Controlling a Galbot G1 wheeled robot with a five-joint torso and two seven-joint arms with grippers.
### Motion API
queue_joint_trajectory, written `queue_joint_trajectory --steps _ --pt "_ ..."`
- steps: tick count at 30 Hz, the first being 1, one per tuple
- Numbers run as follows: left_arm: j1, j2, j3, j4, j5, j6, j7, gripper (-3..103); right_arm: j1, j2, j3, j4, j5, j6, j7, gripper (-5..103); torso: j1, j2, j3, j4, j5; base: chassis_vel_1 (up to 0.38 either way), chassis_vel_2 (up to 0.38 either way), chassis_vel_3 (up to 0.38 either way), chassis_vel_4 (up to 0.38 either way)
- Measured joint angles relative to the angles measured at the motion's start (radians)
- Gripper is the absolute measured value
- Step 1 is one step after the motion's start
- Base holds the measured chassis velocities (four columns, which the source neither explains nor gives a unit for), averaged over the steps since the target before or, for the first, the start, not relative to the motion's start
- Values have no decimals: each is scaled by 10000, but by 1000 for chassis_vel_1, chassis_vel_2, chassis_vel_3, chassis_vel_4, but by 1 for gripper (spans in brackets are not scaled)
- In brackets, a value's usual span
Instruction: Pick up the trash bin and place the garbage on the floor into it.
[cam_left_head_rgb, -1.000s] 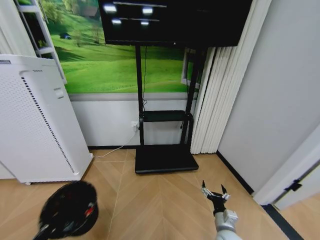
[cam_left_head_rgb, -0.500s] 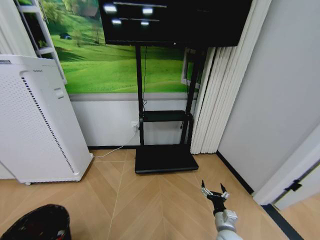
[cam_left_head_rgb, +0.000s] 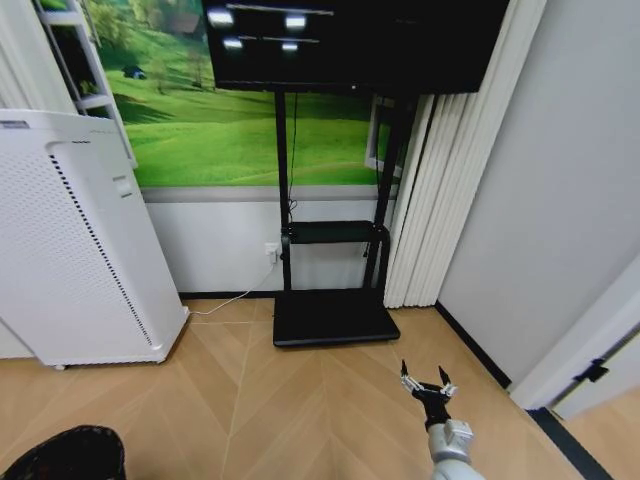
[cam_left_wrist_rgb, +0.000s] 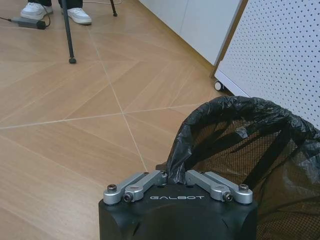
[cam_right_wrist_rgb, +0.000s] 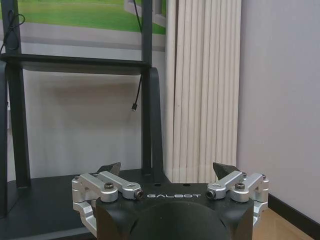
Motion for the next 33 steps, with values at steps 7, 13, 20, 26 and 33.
queue_joint_trajectory --steps 7,13,20,26,33 --pt "-271 68 158 269 137 -13 -18 3 38 -1 -72 -22 82 194 24 100 0 -1 1 -2 0 58 68 -65 -63" --pt "-367 65 256 534 216 -16 -53 3 134 -58 -86 -56 135 236 98 100 0 0 1 -1 1 0 0 0 0" --pt "-358 146 185 849 163 -82 -40 3 172 -101 -37 -91 92 176 97 100 0 0 1 1 1 0 0 0 0" --pt "-402 208 147 1011 129 -110 57 3 94 -67 -25 -62 -2 -3 30 100 -1 -1 1 -1 1 0 0 0 0" --pt "-434 270 138 1051 129 -117 140 3 64 -82 -24 -13 22 -51 27 100 -1 -1 1 -1 1 0 0 0 0"
